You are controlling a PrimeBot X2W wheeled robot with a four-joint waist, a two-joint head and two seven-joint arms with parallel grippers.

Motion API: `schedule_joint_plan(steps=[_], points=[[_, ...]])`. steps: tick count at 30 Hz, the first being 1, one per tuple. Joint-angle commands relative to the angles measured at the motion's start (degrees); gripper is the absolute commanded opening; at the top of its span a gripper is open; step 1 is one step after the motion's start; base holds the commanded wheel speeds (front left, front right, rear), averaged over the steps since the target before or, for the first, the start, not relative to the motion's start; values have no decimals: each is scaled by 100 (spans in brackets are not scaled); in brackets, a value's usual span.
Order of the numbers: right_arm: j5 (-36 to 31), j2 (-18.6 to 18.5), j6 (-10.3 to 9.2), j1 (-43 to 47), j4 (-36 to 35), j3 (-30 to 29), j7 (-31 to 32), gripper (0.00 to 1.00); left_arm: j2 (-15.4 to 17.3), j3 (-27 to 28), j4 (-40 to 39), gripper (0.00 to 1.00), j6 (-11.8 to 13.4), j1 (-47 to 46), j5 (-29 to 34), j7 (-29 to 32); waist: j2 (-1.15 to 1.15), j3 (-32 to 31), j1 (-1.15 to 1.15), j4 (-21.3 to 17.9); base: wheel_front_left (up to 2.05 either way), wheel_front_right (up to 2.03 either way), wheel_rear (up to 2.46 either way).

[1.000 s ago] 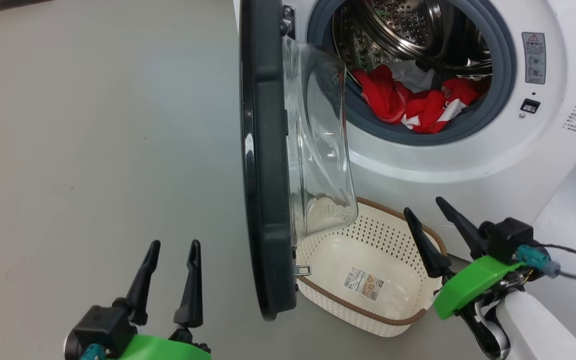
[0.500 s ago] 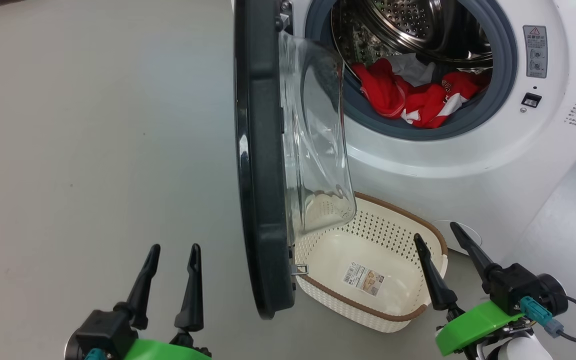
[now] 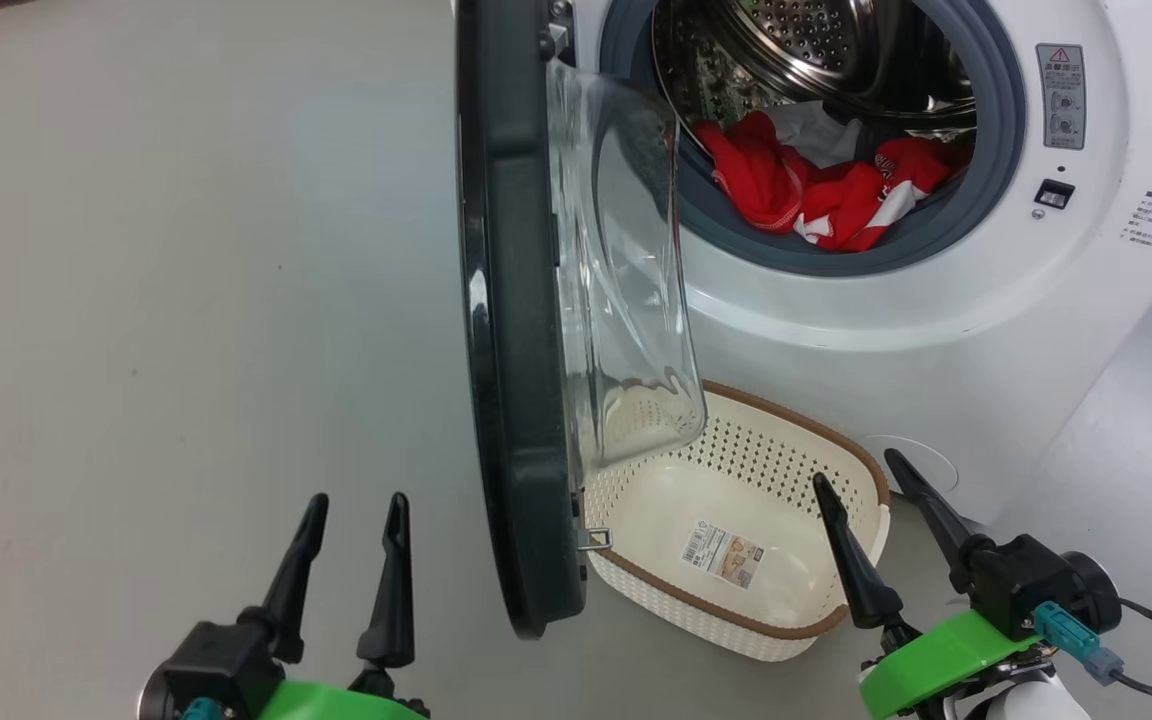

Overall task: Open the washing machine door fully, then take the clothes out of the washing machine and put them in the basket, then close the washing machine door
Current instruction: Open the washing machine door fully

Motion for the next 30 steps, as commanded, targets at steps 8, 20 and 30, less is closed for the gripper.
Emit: schedule_joint_plan(steps=[8, 20, 30], points=[[-20, 12, 20, 29, -127, 163, -37, 100, 32, 126, -32, 0, 4, -146, 89, -28, 0, -43, 0, 10, 0, 0, 0], [-10, 12, 20, 127, -64, 250, -37, 100, 93, 2, -884, 0, -97, -742, 309, 19, 0, -148, 0, 32, 0, 0, 0], [-24, 12, 20, 180, -24, 324, -37, 100, 64, -721, -2149, 0, -169, -1315, 390, 539, 0, -239, 0, -58, 0, 0, 0]])
